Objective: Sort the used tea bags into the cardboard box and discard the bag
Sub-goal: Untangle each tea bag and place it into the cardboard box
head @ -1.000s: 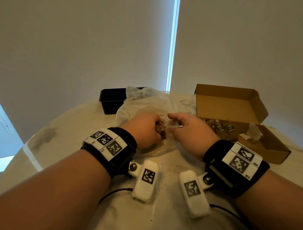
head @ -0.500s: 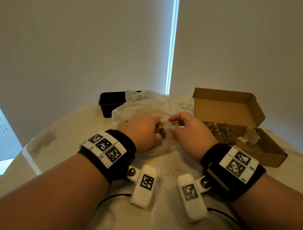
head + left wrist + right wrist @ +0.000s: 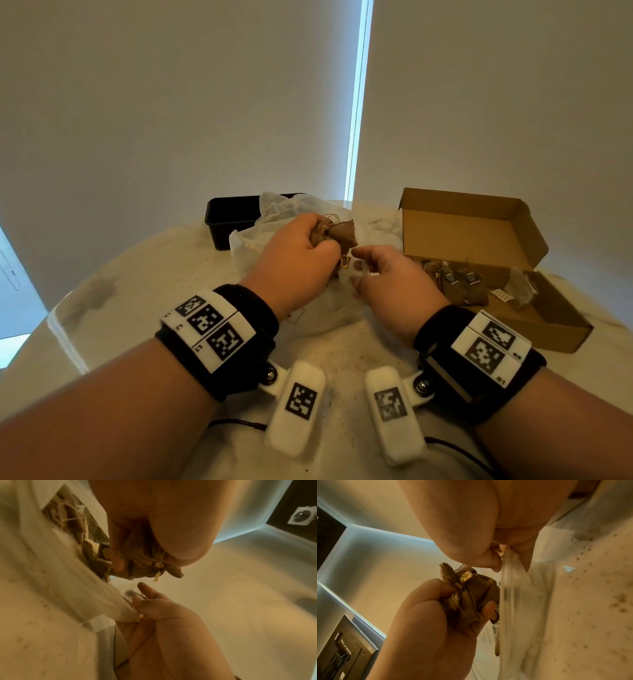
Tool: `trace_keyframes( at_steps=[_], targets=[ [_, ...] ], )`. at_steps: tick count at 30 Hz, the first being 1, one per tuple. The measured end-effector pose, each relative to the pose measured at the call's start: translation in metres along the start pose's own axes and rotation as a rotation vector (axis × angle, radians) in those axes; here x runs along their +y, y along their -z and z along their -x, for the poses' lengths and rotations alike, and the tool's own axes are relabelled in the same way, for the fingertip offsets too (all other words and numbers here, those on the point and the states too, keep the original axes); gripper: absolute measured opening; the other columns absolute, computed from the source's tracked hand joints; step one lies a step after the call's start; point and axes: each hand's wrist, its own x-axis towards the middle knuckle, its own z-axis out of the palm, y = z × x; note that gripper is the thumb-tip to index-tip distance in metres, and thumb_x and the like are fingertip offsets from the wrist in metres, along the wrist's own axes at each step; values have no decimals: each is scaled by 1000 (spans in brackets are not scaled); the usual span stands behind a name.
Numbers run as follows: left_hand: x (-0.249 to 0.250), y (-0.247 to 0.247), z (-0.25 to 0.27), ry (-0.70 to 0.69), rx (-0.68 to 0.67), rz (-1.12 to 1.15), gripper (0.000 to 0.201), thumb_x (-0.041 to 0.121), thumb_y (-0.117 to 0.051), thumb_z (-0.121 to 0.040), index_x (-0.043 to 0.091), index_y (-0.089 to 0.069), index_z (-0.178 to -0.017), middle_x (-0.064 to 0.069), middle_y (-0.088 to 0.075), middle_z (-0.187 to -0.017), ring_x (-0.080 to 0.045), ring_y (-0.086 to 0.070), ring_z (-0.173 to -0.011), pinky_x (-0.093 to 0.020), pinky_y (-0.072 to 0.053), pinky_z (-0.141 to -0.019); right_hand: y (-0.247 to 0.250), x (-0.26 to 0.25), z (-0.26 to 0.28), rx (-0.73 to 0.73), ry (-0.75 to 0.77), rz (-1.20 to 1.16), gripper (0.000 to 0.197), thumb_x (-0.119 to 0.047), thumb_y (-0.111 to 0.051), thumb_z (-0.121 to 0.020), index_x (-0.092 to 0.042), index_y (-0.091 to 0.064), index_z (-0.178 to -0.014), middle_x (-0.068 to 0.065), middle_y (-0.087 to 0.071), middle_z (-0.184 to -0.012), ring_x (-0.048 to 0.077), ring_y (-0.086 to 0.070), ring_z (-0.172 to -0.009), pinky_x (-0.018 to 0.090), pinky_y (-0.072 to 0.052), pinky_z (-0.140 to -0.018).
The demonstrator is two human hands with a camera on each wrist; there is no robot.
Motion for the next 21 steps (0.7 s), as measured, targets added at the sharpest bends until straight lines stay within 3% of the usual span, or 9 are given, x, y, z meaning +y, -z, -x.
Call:
trace_keyframes(
  at_steps=[2, 4, 8, 11, 14, 16, 19, 21],
  targets=[
    [4, -2, 1, 100, -1, 170, 21, 9, -49, -92, 22, -64, -100, -13, -69, -87, -30, -72, -76, -47, -62, -61, -1, 2, -2, -15, -1, 7, 50, -9, -56, -96, -31, -51, -141, -4, -56, -138, 13, -56, -120, 28, -52, -93],
    [7, -3, 2, 185, 2, 327, 26, 6, -45, -95, 21, -64, -103, -22, -68, -104, -37, -74, -84, -44, -62, -57, -2, 4, -4, -23, -2, 7, 49, -9, -55, -95, -30, -53, -139, -4, -60, -131, 9, -61, -105, 20, -51, -75],
    [10, -1, 2, 184, 42, 473, 30, 0, -39, -94, 14, -64, -105, -20, -70, -101, -33, -73, -74, -40, -59, -56, -2, 5, -6, -23, -8, -4, 41, -11, -53, -96, -29, -58, -132, -4, -66, -117, 7, -63, -90, 16, -47, -62],
    [11, 2, 1, 141, 59, 470, 28, 5, -43, -88, 10, -66, -102, -28, -69, -104, -46, -71, -88, -51, -62, -67, -2, 5, -6, -27, -27, 1, 42, -9, -53, -97, -32, -57, -132, -3, -66, -112, 10, -64, -88, 18, -50, -62],
    [9, 2, 0, 146, 62, 429, 26, 9, -46, -88, 11, -65, -105, -27, -70, -107, -43, -72, -91, -59, -60, -77, -1, 4, -5, -31, -30, 8, 37, -9, -52, -98, -32, -58, -126, -1, -65, -103, 11, -61, -81, 18, -47, -58],
    [5, 1, -2, 153, 55, 416, 24, 5, -44, -94, 9, -63, -108, -25, -71, -105, -40, -74, -87, -56, -61, -75, -1, 4, -5, -25, -34, -4, 37, -9, -52, -97, -31, -59, -126, -1, -66, -106, 11, -62, -81, 20, -49, -59],
    [0, 0, -3, 159, 51, 407, 21, 8, -45, -97, 12, -61, -109, -20, -73, -103, -34, -75, -84, -43, -60, -64, -2, 3, -5, -38, -41, -1, 46, -9, -54, -95, -30, -55, -135, -2, -62, -124, 13, -64, -91, 22, -52, -65],
    [0, -1, -4, 172, 60, 422, 19, 9, -45, -97, 14, -59, -110, -20, -72, -105, -36, -74, -87, -41, -59, -63, -3, 2, -5, -45, -43, 0, 48, -9, -55, -93, -31, -55, -136, -2, -62, -126, 14, -63, -95, 23, -51, -66]
  ],
)
